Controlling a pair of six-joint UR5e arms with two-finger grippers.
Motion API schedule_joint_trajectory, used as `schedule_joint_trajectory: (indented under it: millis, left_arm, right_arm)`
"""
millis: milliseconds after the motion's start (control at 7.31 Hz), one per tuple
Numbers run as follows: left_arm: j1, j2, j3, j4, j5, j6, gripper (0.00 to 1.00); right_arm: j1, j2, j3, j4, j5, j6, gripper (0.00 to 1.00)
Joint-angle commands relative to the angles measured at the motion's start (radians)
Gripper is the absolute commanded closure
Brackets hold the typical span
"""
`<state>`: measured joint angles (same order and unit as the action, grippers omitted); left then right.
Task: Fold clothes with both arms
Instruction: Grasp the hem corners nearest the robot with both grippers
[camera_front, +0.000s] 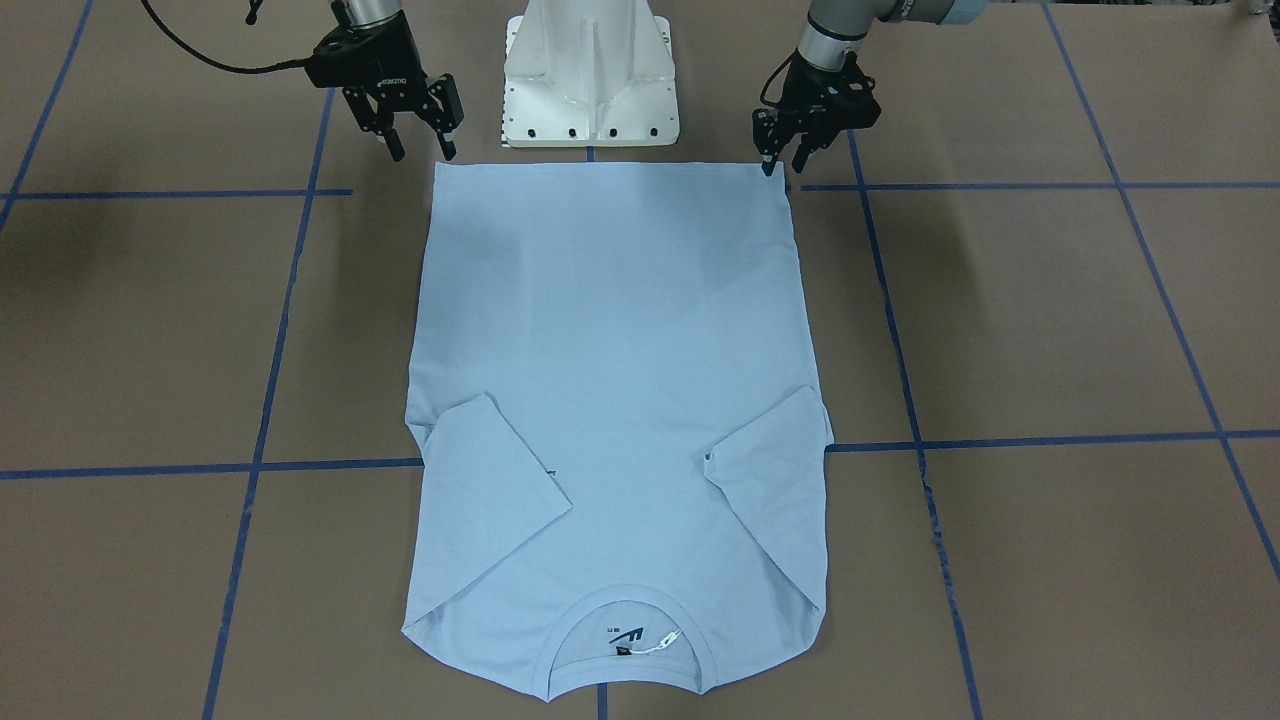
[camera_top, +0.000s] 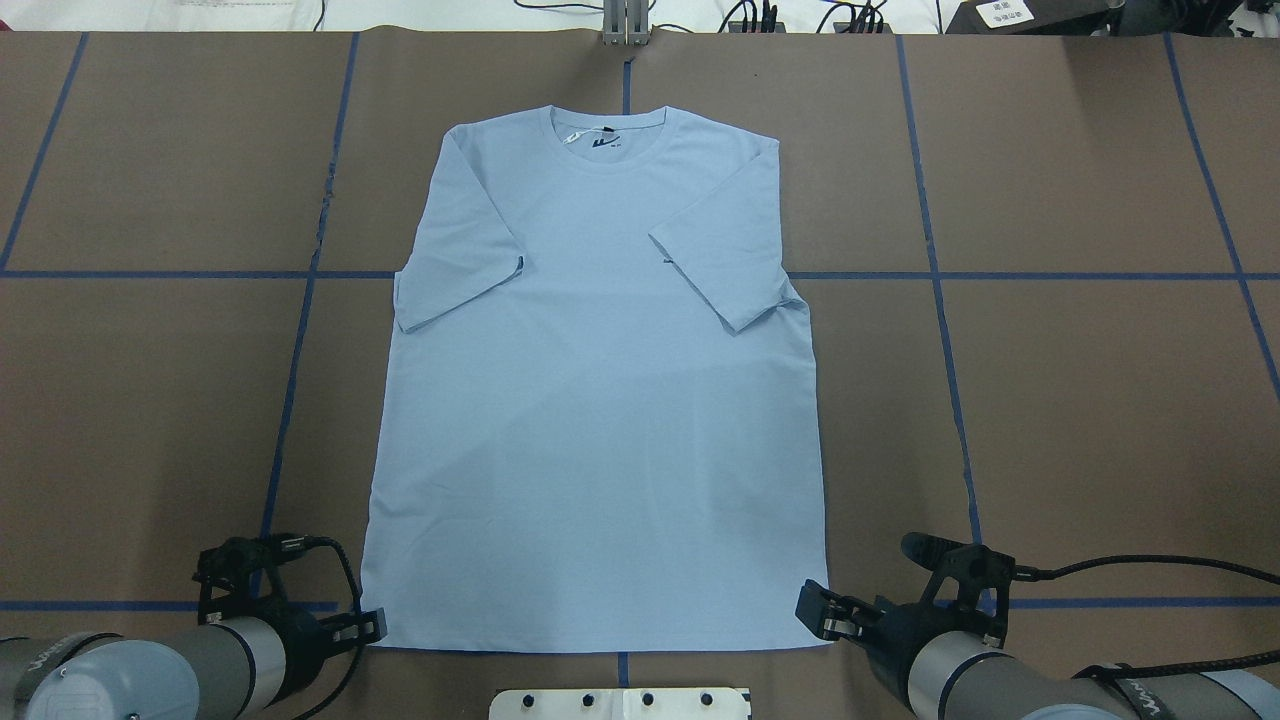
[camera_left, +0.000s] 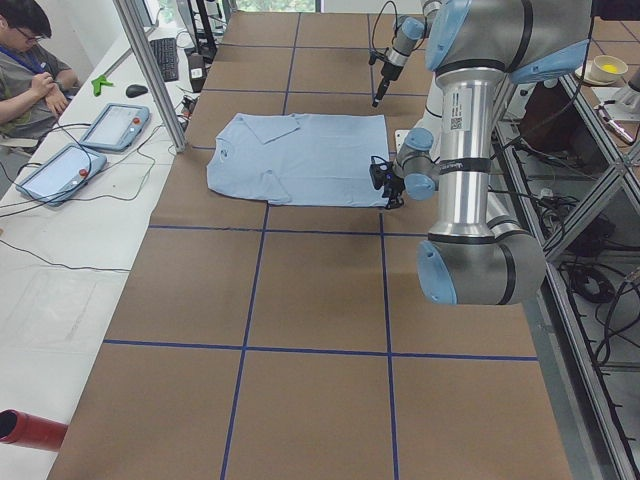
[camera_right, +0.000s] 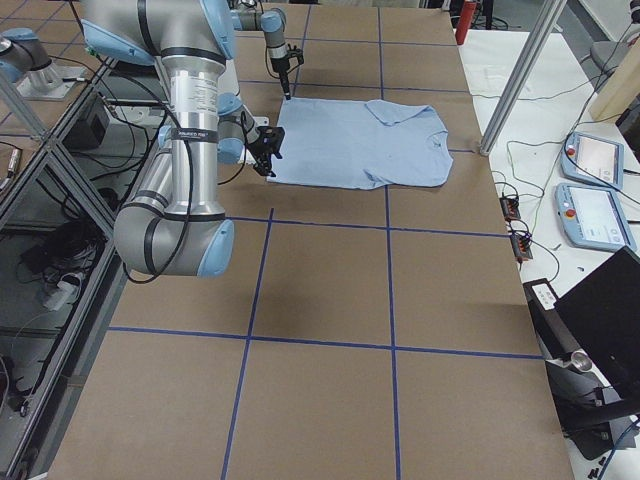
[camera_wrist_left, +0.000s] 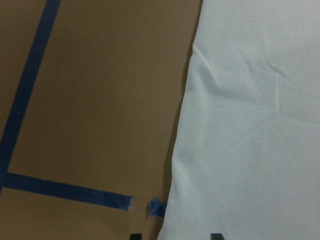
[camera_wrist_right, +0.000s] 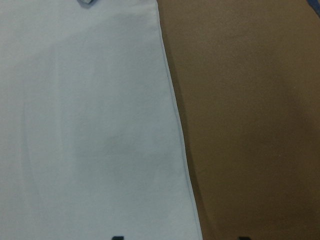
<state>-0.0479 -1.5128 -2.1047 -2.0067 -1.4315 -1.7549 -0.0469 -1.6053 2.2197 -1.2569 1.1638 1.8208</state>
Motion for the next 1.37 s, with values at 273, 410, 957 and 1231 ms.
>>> schedule_joint_trajectory:
  millis: [273,410,957,1231]
  left_arm:
    - [0.005,-0.004,0.002,0.000,-0.003,0.000,0.71]
    - [0.005,-0.006,0.002,0.000,-0.003,-0.002,0.76]
    - [0.014,-0.006,0.008,0.000,-0.003,-0.002,0.76]
    - [0.017,-0.006,0.008,0.000,-0.003,-0.002,0.95]
  right_arm:
    - [-0.008,0.004,0.000,0.001,-0.012,0.000,0.19]
    - [-0.013,0.004,0.000,0.001,-0.019,0.000,0.18]
    - [-0.025,0.004,0.000,0.002,-0.030,0.002,0.18]
    - [-0.031,0.005,-0.002,0.002,-0.032,0.003,0.19]
